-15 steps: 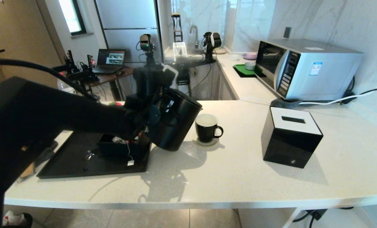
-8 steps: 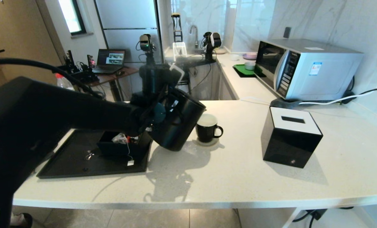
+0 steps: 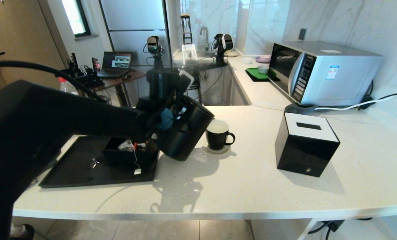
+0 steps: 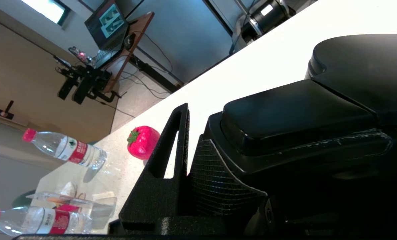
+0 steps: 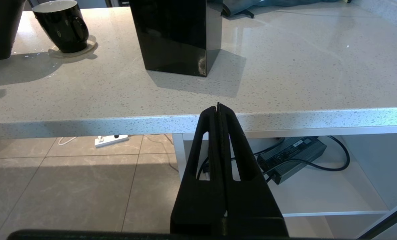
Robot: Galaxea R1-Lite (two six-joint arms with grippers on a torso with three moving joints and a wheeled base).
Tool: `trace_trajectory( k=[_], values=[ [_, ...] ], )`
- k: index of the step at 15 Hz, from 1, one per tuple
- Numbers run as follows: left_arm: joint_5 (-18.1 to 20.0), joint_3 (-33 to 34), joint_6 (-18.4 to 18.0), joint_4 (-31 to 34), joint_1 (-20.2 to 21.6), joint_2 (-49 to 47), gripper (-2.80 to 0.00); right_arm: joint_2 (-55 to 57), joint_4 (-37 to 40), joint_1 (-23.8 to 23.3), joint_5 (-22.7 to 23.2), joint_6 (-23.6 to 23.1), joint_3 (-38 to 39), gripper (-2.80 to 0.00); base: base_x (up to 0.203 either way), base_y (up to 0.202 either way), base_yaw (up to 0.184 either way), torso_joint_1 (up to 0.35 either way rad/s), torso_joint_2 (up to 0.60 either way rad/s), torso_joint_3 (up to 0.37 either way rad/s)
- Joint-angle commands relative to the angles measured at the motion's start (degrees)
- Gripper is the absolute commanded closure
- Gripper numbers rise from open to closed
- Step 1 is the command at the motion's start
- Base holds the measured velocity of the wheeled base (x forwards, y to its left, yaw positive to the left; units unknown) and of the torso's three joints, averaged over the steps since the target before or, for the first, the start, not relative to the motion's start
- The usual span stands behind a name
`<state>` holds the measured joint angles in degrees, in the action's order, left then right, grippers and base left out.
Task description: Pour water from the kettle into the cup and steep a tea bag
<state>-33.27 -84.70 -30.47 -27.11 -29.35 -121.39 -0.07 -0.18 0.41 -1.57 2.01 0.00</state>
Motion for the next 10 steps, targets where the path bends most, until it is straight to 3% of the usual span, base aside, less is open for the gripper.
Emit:
trace_trajectory(
  k=[1, 10],
  values=[
    [-0.2, -0.1, -1.0, 0.0, 0.1, 0.2, 0.0, 0.1, 0.0, 0.0, 0.0, 0.0, 0.0, 0.0, 0.0, 0.0, 0.0, 0.0, 0.0, 0.0],
    [0.0, -1.9, -4.1, 0.7, 0.0, -0.2, 0.0, 0.1, 0.0, 0.0, 0.0, 0.0, 0.0, 0.0, 0.0, 0.0, 0.0, 0.0, 0.0, 0.0]
  ],
)
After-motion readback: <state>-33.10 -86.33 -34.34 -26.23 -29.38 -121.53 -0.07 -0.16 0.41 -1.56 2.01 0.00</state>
